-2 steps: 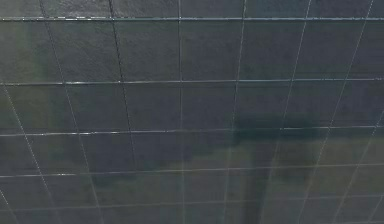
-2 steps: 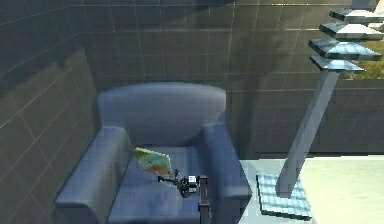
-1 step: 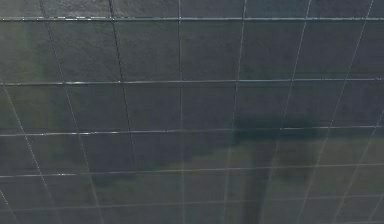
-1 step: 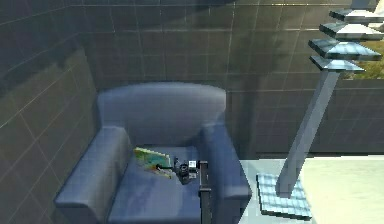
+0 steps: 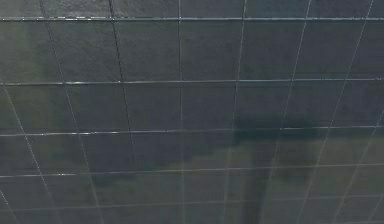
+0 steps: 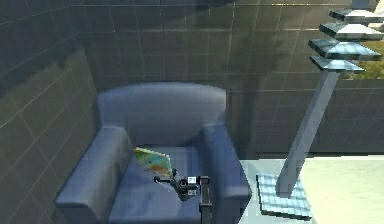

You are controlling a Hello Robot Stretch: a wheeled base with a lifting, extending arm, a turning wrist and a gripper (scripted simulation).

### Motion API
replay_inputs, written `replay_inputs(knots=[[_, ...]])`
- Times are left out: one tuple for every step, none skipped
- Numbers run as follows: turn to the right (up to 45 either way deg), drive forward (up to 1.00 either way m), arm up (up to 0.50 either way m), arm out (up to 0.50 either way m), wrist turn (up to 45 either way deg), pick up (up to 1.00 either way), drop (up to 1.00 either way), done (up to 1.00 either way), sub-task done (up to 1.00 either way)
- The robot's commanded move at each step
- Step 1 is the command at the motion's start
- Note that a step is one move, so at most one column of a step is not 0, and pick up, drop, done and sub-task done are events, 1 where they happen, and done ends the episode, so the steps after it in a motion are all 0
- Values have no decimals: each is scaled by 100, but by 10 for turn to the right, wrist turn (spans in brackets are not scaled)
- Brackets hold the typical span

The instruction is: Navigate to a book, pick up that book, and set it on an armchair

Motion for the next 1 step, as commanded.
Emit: replay_inputs(knots=[[0,0,0,0,0,0,0,100,0]])
